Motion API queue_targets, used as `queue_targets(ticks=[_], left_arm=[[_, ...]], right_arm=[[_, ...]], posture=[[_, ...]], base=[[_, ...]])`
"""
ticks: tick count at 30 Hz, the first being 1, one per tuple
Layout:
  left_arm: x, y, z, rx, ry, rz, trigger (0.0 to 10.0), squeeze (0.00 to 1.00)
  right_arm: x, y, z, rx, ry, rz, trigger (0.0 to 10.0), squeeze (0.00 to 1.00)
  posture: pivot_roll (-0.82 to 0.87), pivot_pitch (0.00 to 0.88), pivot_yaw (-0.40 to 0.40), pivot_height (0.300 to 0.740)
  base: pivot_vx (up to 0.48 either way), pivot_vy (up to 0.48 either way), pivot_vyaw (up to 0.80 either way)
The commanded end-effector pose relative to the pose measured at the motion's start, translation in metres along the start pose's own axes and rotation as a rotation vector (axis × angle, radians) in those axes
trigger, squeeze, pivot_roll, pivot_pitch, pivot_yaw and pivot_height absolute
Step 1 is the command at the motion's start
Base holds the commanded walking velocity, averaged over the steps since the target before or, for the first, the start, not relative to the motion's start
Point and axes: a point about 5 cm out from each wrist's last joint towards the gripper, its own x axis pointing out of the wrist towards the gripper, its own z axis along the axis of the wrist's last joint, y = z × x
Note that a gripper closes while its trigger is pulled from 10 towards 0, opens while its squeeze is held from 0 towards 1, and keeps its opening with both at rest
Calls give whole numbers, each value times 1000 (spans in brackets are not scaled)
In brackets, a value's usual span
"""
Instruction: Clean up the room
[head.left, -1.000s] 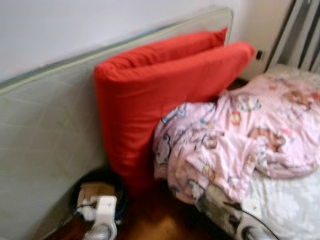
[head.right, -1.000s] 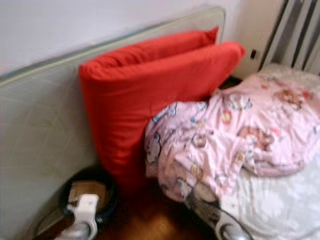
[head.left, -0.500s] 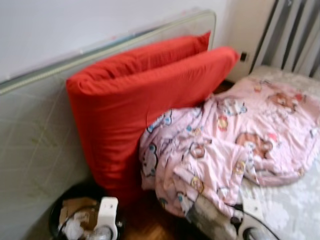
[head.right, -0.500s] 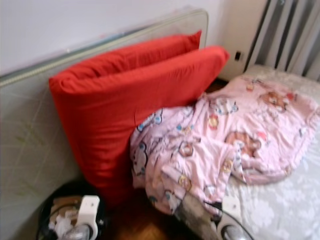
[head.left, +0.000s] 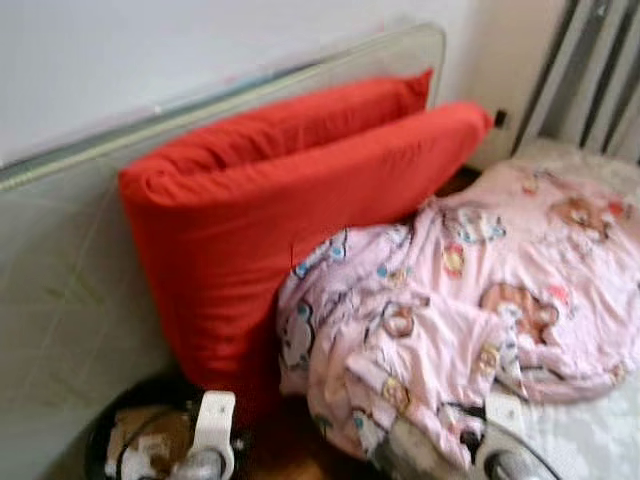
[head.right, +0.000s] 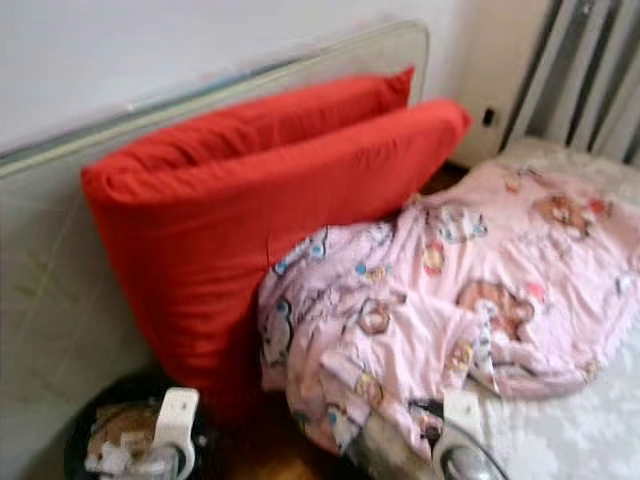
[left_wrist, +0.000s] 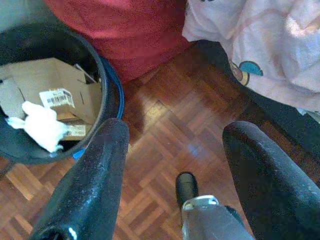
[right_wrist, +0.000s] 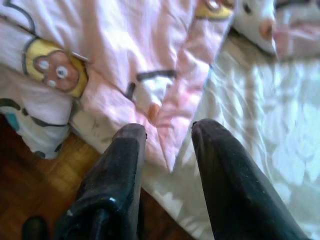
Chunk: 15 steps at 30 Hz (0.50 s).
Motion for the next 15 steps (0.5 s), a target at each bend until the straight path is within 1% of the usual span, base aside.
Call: queue_targets(ticks=[1,7,11,13,15], left_arm=[[-1,9,-5,15,12,26,10000,0],[-1,9,0,-10,-17,36,10000,0],[-1,9,2,-26,-37,39,10000,0],[-1,9,5,-30,-57,44,10000,0],[-1,9,6,-36,-66,46,10000,0]], right_arm=[[0,8,-2,16,9,17,10000,0],[1,8,3,24,-10,15,10000,0],[1,7,8,51,-62,10,10000,0],[0,7,13,50,-112,8,10000,0],[0,7,15,46,-130,6,10000,0]], posture=[[48,0,26,740],[54,0,24,740],[53,0,25,740],[50,0,24,740],[51,0,22,740]], base=[[0,0,0],[0,0,0],[0,0,0],[0,0,0],[0,0,0]])
